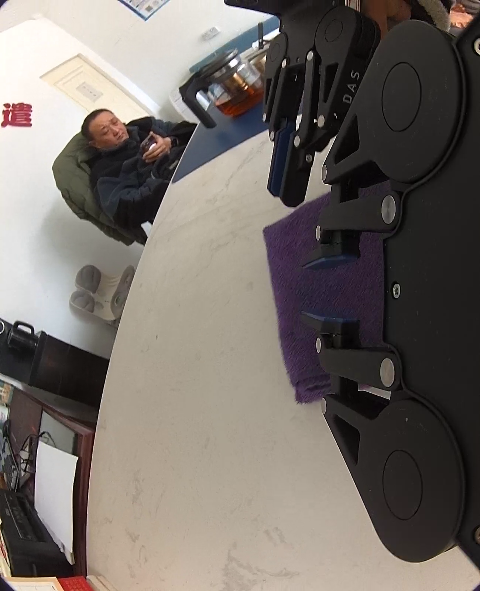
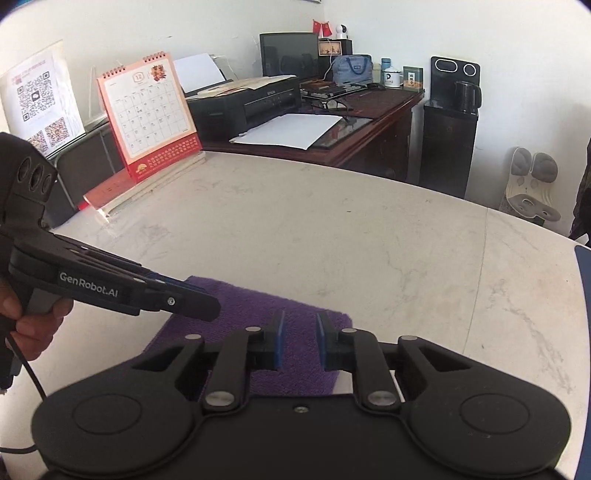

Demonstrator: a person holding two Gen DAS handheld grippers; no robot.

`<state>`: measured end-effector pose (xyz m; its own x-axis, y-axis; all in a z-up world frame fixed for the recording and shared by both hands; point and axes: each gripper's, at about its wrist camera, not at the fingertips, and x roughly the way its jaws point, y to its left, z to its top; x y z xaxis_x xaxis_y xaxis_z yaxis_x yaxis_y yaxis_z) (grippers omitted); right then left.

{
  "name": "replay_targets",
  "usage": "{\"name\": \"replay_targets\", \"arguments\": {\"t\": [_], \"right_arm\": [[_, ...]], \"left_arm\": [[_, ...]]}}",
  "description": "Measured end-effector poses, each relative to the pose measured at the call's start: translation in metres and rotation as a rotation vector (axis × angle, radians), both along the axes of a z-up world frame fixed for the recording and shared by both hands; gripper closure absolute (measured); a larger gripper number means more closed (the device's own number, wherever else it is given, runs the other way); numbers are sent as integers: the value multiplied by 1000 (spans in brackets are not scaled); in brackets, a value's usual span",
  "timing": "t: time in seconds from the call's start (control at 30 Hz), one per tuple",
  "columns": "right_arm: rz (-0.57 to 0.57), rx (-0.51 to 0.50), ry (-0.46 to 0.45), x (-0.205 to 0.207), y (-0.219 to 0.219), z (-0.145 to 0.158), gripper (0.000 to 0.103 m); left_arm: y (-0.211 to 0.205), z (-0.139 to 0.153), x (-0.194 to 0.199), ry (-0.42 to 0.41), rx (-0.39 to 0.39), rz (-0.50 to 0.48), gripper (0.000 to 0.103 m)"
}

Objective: Fold towel

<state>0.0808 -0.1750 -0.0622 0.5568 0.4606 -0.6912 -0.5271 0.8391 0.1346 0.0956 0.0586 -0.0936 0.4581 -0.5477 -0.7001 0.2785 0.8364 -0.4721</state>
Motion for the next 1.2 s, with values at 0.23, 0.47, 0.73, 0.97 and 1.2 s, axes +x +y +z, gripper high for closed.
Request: {"name": "replay_targets", "arguments": {"t": [0.23, 0.47, 0.73, 0.97, 1.2], "right_arm": [[17, -89, 4, -22, 1, -35, 88], [64, -65, -16, -39, -2, -8, 88], [142, -116, 25, -77, 2, -27, 88], [126, -79, 42, -69, -4, -10, 88], [92, -119, -77, -7, 17, -1, 84]], "left_arm": [[18, -28, -17, 57, 10, 75, 97], [21, -5, -30, 28, 34, 60, 80], [2, -15, -67, 13, 89, -27, 75], [12, -2, -69, 11, 114, -12, 74], [-7, 14, -15, -109, 195, -1, 69]]}}
